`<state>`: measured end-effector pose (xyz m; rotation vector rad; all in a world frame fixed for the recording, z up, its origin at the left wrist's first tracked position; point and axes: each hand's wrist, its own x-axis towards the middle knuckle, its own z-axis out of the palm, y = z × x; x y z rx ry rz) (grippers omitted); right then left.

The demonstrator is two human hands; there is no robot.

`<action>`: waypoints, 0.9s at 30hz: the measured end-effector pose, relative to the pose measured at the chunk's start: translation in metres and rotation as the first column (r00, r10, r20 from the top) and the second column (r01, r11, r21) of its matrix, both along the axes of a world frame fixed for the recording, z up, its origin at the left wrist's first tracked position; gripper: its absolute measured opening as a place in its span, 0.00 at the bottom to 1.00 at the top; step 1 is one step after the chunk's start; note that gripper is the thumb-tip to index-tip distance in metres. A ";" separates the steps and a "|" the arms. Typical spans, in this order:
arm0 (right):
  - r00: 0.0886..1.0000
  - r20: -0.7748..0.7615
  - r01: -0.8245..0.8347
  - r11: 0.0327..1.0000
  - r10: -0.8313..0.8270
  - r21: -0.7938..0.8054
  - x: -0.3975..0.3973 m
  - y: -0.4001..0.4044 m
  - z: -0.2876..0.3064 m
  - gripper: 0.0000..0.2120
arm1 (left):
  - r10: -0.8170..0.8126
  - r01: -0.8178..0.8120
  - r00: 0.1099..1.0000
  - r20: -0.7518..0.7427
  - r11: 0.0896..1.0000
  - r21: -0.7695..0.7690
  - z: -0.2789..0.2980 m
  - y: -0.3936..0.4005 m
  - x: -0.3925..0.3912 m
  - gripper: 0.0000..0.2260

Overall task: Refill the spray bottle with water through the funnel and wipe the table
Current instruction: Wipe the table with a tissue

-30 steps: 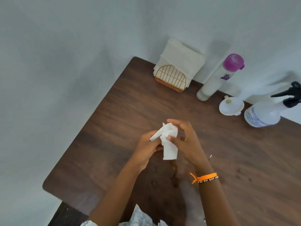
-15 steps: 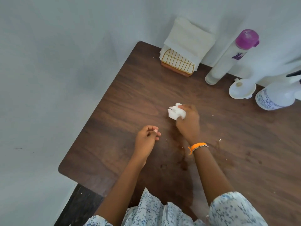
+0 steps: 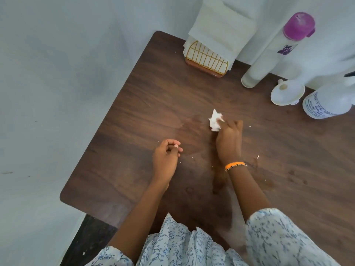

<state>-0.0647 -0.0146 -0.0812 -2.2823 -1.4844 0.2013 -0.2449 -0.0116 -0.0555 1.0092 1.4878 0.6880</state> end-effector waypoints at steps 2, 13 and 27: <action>0.998 -0.039 -0.057 0.998 0.057 0.016 -0.017 0.015 0.000 0.22 | 0.019 -0.019 1.000 -0.013 1.000 0.013 -0.001 0.000 0.000 0.11; 0.989 0.021 -0.146 0.989 0.145 0.039 0.001 -0.042 -0.014 0.19 | 0.092 -0.091 0.996 -0.013 0.994 0.060 -0.005 0.008 -0.008 0.08; 0.996 0.046 -0.080 0.996 0.081 -0.032 0.014 -0.034 -0.006 0.21 | 0.034 -0.034 0.999 0.003 0.997 0.068 -0.002 0.007 -0.006 0.08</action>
